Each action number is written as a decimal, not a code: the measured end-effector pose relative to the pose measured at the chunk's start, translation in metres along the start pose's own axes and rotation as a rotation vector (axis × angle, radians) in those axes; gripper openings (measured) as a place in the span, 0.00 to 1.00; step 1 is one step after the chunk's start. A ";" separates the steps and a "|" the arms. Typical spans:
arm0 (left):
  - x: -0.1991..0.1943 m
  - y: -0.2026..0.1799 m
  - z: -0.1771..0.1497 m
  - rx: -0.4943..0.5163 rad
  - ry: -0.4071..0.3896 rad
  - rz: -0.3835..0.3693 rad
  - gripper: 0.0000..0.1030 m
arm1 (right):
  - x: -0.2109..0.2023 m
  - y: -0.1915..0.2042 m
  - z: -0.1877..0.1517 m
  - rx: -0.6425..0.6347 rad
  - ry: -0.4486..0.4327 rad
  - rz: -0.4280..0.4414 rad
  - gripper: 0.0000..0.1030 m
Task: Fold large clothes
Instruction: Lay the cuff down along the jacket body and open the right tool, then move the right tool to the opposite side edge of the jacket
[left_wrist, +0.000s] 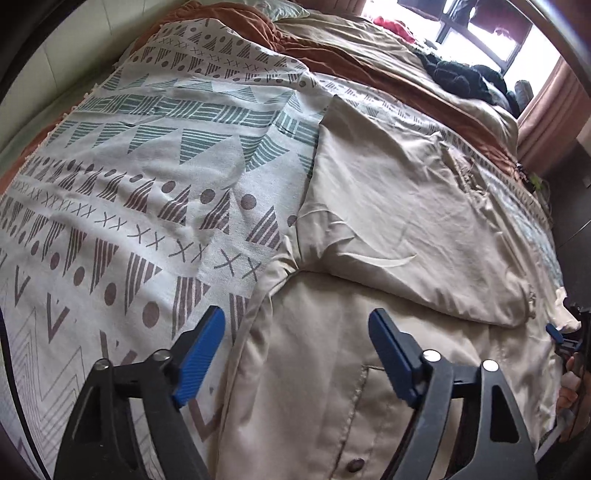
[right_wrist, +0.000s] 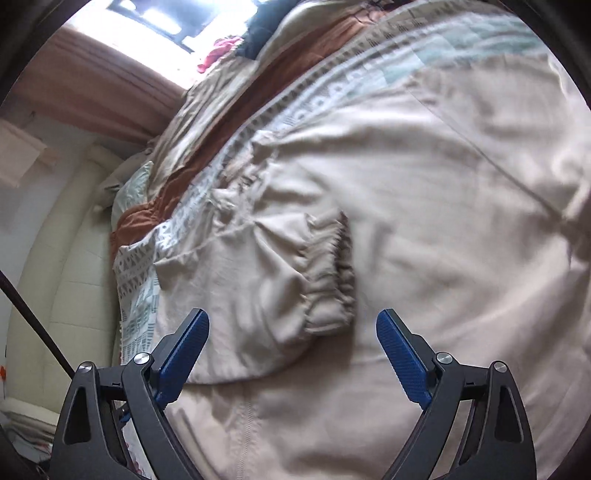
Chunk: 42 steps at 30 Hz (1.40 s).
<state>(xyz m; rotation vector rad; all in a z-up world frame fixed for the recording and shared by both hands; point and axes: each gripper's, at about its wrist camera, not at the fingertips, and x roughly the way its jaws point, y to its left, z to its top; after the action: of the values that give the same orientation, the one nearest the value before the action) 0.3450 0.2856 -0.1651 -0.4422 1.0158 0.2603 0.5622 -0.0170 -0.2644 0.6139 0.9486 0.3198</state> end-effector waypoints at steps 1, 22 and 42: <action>0.004 0.000 0.002 0.008 0.005 0.012 0.70 | 0.005 -0.003 0.002 0.017 0.008 0.004 0.89; 0.046 0.036 0.020 -0.040 0.021 0.167 0.50 | 0.090 0.008 0.036 -0.041 0.116 -0.053 0.30; -0.030 -0.013 0.008 -0.063 -0.097 -0.014 0.78 | -0.056 -0.016 0.021 -0.116 -0.116 -0.108 0.72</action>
<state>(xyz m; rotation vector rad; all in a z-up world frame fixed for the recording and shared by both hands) 0.3412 0.2782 -0.1327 -0.4896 0.9109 0.2990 0.5488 -0.0651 -0.2284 0.4681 0.8425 0.2383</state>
